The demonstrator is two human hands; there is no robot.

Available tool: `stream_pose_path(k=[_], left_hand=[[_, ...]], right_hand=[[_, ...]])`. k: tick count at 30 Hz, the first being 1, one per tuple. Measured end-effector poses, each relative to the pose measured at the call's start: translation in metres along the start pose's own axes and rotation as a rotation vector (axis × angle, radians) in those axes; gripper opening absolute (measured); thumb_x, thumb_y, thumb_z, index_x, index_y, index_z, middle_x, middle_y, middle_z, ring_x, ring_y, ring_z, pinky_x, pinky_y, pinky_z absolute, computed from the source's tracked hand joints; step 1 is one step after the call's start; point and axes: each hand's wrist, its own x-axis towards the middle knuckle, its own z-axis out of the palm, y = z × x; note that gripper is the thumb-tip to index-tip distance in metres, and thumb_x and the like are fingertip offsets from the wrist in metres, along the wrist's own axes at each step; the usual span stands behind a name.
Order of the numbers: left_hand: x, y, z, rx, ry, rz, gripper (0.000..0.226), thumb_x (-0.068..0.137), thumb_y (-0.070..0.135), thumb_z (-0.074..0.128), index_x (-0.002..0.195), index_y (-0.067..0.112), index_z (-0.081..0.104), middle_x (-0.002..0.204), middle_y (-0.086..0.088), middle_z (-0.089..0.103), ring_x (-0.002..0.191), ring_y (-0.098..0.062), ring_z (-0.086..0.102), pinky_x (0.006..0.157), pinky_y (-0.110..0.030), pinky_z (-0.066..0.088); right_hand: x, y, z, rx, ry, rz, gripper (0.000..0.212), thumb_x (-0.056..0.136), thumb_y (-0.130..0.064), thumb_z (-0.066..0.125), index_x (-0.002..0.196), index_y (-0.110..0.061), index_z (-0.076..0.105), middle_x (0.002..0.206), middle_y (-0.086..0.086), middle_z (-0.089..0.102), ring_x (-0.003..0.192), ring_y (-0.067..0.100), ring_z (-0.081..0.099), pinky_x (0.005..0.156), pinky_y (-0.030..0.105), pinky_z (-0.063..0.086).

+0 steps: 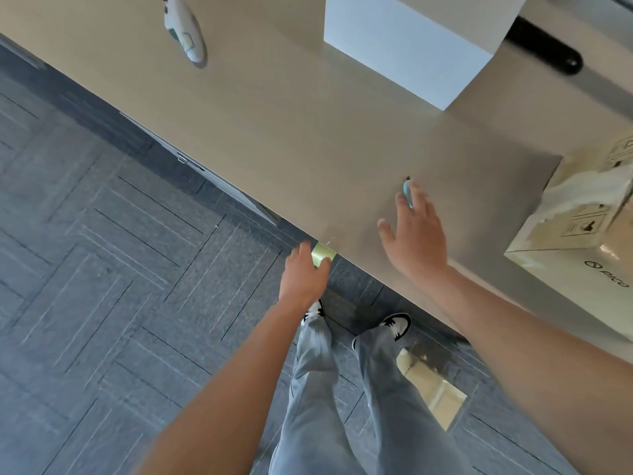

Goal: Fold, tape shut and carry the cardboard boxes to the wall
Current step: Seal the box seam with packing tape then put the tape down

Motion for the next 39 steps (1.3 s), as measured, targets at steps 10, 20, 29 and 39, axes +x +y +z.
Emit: stream_pose_path(k=[10,20,29,39], left_hand=[[0.001,0.000,-0.006,-0.141,-0.037,0.021,0.033,0.098,0.026,0.059,0.128,0.017,0.047,0.087,-0.002,0.059,0.086,-0.027,0.061,0.069,-0.037,0.046],[-0.010,-0.003,-0.023,-0.547,-0.280,-0.027,0.033,0.098,0.004,0.049,0.121,0.024,0.062,0.110,-0.014,0.069,0.079,-0.041,0.075,0.064,-0.045,0.061],[-0.021,-0.005,-0.040,-0.649,-0.362,-0.041,0.026,0.108,0.016,0.052,0.132,0.019,0.061,0.089,-0.029,0.072,0.068,-0.034,0.067,0.057,-0.033,0.055],[-0.020,0.012,-0.054,-0.560,-0.372,-0.089,0.029,0.105,0.012,0.053,0.133,0.019,0.056,0.087,-0.028,0.074,0.063,-0.038,0.071,0.058,-0.038,0.058]], right_hand=[[0.005,-0.001,0.008,0.006,0.089,0.053,0.046,0.098,-0.032,0.060,0.129,0.002,0.060,0.153,0.026,0.043,0.137,0.044,0.045,0.112,0.051,0.042],[0.001,-0.002,0.004,0.022,0.078,0.081,0.050,0.097,-0.030,0.060,0.140,-0.004,0.058,0.148,0.017,0.049,0.129,0.038,0.049,0.102,0.047,0.044],[-0.024,-0.001,0.007,0.024,0.070,0.028,0.045,0.093,-0.027,0.068,0.130,-0.003,0.065,0.140,0.017,0.055,0.118,0.039,0.057,0.100,0.049,0.045],[-0.036,0.005,0.002,-0.023,0.043,-0.026,0.028,0.095,-0.020,0.064,0.114,0.000,0.070,0.135,0.015,0.055,0.098,0.034,0.060,0.089,0.045,0.047]])
